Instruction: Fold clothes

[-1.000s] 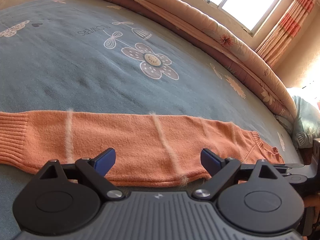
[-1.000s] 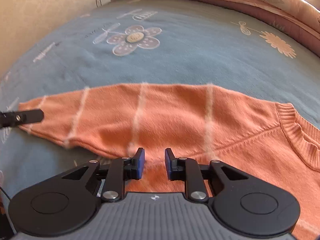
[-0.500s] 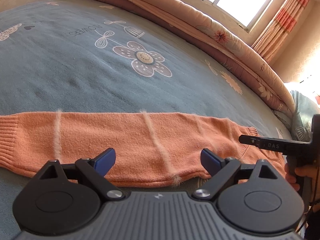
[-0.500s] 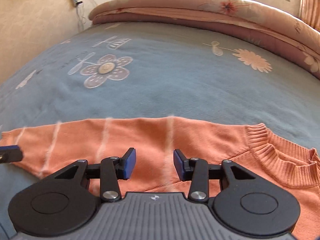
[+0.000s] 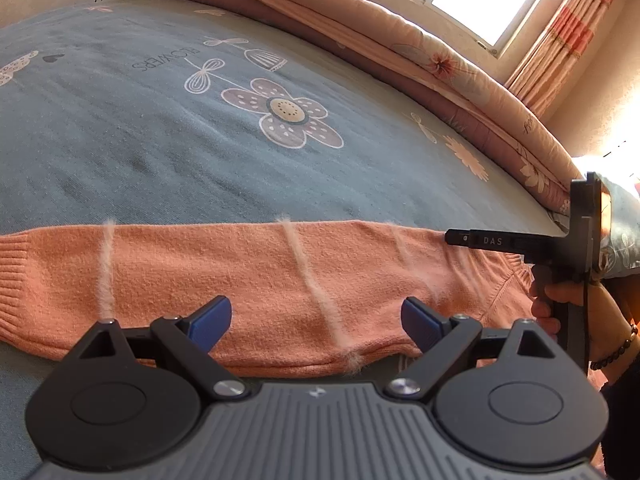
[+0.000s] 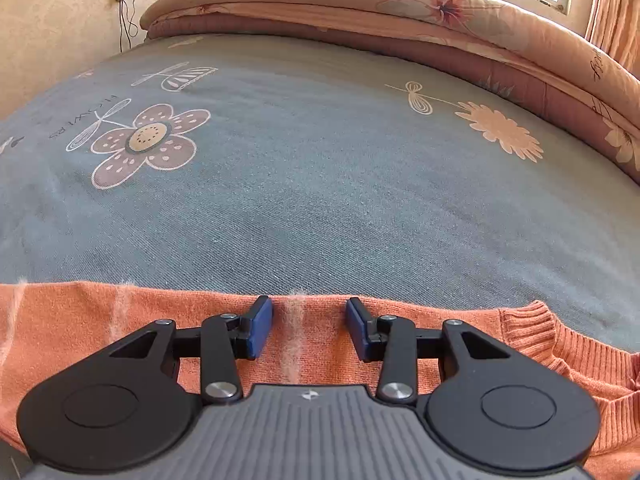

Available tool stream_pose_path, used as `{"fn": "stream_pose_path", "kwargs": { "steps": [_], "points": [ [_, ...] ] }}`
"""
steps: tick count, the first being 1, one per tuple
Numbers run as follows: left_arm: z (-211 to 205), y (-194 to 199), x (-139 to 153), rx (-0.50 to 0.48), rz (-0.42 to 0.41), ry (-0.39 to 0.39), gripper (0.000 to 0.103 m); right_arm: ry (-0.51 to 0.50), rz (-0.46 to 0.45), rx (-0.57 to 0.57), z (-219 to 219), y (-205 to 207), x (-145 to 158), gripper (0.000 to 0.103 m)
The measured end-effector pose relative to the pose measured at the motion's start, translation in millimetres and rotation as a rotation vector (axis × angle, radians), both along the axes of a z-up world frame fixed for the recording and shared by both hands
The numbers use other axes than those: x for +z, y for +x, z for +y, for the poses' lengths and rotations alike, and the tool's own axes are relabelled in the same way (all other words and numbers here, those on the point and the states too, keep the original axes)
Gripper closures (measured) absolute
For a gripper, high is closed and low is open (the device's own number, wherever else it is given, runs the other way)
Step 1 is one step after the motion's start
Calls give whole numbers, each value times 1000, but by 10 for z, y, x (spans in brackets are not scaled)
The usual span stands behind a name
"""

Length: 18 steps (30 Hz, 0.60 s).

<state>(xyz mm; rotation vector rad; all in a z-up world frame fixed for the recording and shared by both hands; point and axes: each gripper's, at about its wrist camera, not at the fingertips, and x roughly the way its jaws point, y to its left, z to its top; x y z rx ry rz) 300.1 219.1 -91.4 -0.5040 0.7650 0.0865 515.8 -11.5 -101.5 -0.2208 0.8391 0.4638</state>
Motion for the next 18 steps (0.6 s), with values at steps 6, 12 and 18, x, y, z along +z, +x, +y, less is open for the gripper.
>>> {"fn": "stream_pose_path", "kwargs": {
  "steps": [6, 12, 18],
  "points": [
    [128, -90, 45, 56, -24, 6, 11, 55, 104, 116, 74, -502, 166, 53],
    [308, -194, 86, 112, -49, 17, 11, 33, 148, 126, 179, -832, 43, 50],
    [502, -267, 56, 178, -43, -38, 11, 201, 171, 67, -303, -1477, 160, 50]
  ]
}}
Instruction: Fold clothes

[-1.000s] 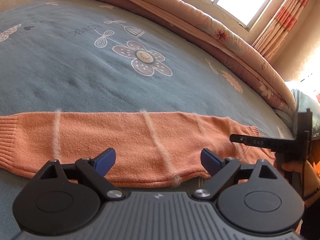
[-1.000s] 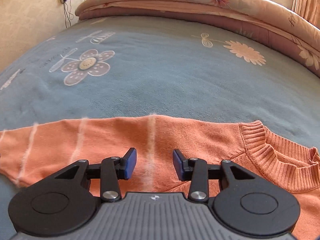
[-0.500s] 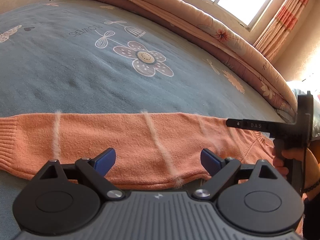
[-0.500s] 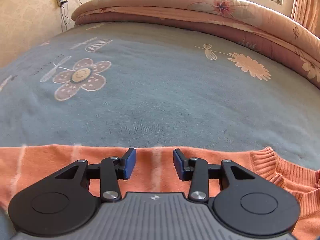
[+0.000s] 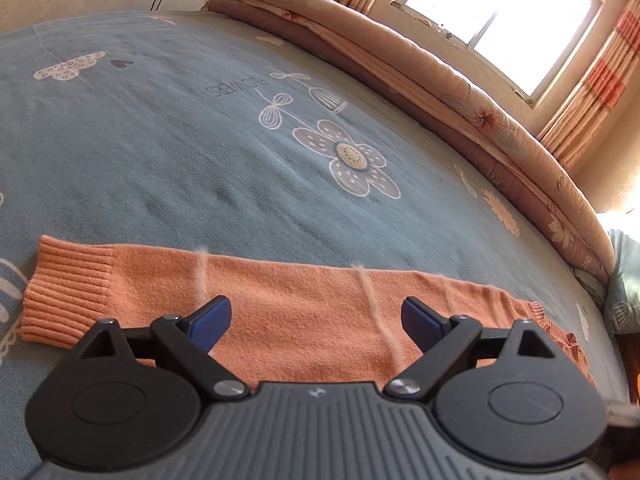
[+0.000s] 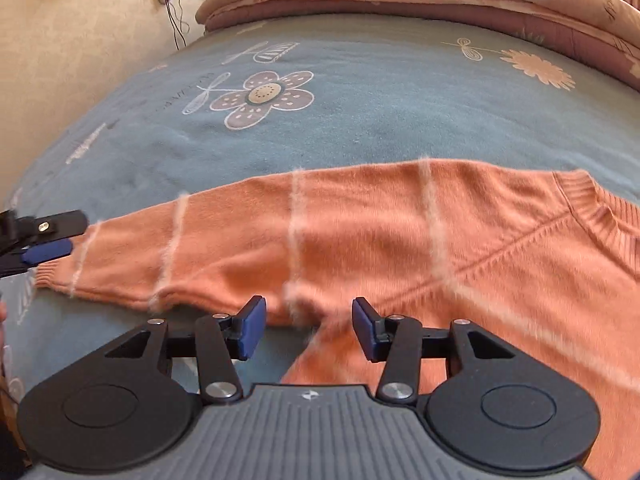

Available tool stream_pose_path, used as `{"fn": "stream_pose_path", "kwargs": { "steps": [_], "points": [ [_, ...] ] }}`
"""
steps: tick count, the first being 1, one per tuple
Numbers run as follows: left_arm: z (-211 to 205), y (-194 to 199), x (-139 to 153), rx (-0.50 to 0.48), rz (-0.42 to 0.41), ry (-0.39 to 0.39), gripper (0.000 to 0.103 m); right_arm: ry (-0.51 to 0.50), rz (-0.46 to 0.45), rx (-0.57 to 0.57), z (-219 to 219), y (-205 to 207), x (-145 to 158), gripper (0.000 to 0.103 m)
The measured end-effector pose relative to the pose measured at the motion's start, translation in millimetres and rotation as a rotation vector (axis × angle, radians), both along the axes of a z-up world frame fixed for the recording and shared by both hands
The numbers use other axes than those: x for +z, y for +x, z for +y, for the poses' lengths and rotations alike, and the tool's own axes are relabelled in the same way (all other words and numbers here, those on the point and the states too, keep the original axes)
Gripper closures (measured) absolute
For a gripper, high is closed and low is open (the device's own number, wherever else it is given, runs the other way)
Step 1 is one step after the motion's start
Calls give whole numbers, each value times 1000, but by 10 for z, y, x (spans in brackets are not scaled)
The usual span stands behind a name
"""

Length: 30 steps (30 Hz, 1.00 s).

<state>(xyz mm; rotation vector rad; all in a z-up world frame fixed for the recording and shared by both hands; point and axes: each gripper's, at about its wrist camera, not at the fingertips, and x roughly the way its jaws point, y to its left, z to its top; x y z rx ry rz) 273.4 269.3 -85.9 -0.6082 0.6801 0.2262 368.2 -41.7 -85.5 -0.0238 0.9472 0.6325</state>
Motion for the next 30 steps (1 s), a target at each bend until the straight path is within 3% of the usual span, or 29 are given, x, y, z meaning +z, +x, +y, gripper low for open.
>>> {"fn": "stream_pose_path", "kwargs": {
  "steps": [3, 8, 11, 14, 19, 21, 26, 30],
  "points": [
    [-17, 1, -7, -10, -23, -49, 11, 39, -14, -57, -288, -390, -39, 45],
    [-201, 40, -119, -70, -3, -54, 11, 80, -51, -129, -658, -985, -142, 45],
    [-208, -52, -161, -36, 31, -77, 11, 138, -70, -135, -867, -1332, -167, 40],
    [-177, -374, -181, 14, -18, -123, 11, 165, -70, -127, -1076, -1547, -197, 40],
    [7, -699, -453, 122, -29, -266, 12, 232, -56, -151, -1363, -1607, -219, 39],
    [70, -733, -513, 163, -76, -308, 12, 254, -57, -150, -1431, -1602, -236, 38],
    [175, -611, -630, 249, -184, -334, 12, 236, -78, -135, -1479, -1573, -286, 38],
    [228, -509, -652, 289, -223, -325, 11, 227, -99, -120, -1512, -1551, -312, 38]
  ]
}}
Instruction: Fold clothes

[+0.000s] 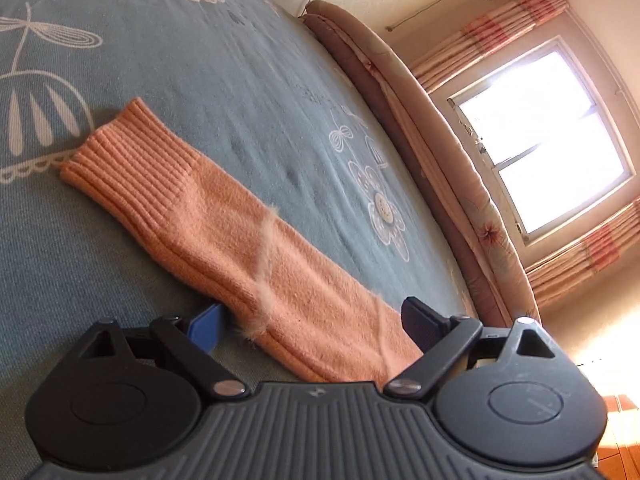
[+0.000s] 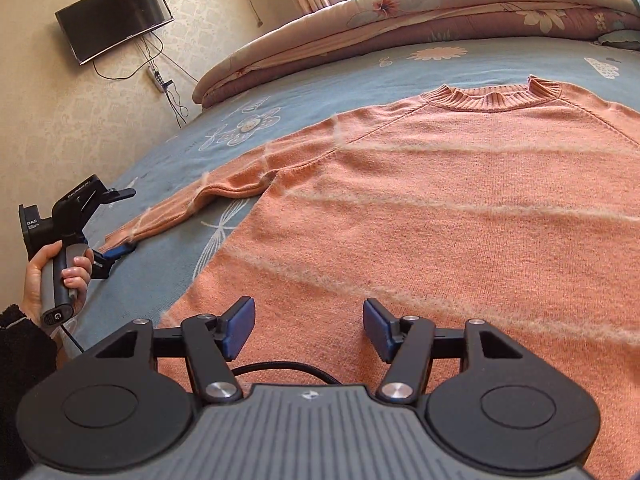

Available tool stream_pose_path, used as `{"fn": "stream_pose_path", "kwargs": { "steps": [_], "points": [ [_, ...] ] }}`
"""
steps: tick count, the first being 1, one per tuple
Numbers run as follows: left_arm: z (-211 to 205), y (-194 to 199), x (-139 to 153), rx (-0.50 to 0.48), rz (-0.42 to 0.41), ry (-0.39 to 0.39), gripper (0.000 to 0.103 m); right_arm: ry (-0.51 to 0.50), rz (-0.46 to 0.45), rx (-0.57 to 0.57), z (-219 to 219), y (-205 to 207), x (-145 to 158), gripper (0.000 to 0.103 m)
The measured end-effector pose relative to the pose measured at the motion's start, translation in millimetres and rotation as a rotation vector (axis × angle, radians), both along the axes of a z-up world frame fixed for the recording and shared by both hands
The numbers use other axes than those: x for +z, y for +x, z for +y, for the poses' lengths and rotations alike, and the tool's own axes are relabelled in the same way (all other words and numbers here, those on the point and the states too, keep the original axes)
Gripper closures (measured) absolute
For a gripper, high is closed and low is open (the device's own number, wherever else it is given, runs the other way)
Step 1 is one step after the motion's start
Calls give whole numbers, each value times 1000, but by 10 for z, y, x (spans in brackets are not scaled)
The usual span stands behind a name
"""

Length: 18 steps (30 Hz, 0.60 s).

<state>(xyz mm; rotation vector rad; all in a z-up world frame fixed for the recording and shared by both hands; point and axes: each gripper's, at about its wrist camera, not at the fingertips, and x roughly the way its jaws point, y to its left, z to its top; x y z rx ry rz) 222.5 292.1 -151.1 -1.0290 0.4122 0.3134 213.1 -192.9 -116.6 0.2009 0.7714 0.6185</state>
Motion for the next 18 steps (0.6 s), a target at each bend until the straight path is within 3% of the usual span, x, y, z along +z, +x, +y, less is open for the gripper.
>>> {"fn": "stream_pose_path", "kwargs": {
  "steps": [4, 8, 12, 14, 16, 18],
  "points": [
    [12, 34, 17, 66, -11, 19, 13, -30, -54, -17, -37, -66, -40, 36],
    [-13, 20, 26, 153, -11, 114, 13, -47, -71, -15, -42, -81, -47, 36],
    [12, 224, 22, 131, 38, 197, 15, -43, -74, -19, -66, -75, -63, 35],
    [47, 327, 75, 109, 77, 216, 36, -46, -76, -19, -69, -76, -64, 35],
    [121, 384, 74, 99, 127, 208, 75, -48, -79, -17, -72, -77, -59, 35],
    [201, 426, 69, 85, 162, 196, 82, -49, -80, -22, -75, -74, -62, 35]
  ]
}}
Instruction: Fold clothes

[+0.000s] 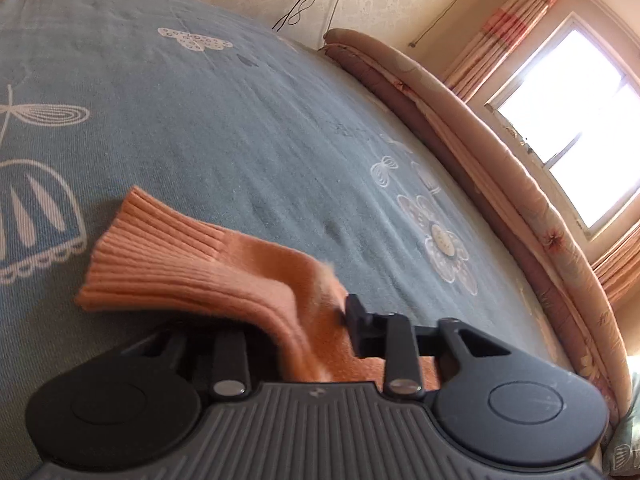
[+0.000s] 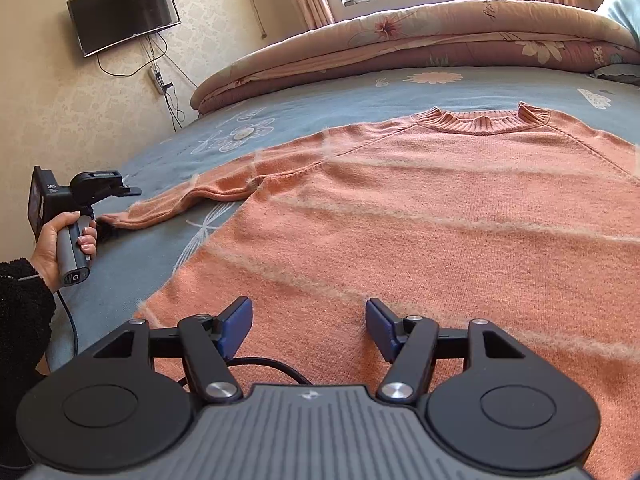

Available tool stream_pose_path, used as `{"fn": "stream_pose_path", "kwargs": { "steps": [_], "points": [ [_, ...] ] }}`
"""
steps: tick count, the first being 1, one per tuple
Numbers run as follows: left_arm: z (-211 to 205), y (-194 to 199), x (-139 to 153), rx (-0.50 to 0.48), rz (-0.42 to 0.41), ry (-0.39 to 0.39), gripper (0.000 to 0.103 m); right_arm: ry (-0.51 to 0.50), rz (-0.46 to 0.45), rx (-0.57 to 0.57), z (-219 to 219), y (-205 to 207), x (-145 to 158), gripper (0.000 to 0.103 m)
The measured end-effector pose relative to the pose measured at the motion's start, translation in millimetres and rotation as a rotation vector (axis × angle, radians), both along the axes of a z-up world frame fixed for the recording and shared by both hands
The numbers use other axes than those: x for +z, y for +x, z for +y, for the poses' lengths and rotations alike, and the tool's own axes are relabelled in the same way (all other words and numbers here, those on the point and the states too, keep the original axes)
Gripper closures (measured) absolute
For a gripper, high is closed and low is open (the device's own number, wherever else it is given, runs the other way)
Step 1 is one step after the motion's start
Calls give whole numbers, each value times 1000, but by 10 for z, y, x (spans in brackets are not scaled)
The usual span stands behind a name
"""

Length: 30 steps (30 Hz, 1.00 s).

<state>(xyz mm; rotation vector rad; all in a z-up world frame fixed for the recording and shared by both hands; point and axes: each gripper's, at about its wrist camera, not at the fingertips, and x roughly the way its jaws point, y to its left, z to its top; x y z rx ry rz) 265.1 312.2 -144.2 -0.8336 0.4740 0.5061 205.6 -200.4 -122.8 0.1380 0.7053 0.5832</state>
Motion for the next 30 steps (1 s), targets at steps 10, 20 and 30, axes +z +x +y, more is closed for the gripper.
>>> {"fn": "stream_pose_path", "kwargs": {
  "steps": [10, 20, 30],
  "points": [
    [-103, 418, 586, -100, -10, 244, 88, -21, -11, -4, 11, -10, 3, 35],
    [165, 276, 222, -70, 139, 124, 81, -26, -15, -7, -4, -5, -5, 34],
    [404, -9, 508, 52, 214, 265, 77, -21, -17, -25, -36, 6, -1, 31]
  ]
}}
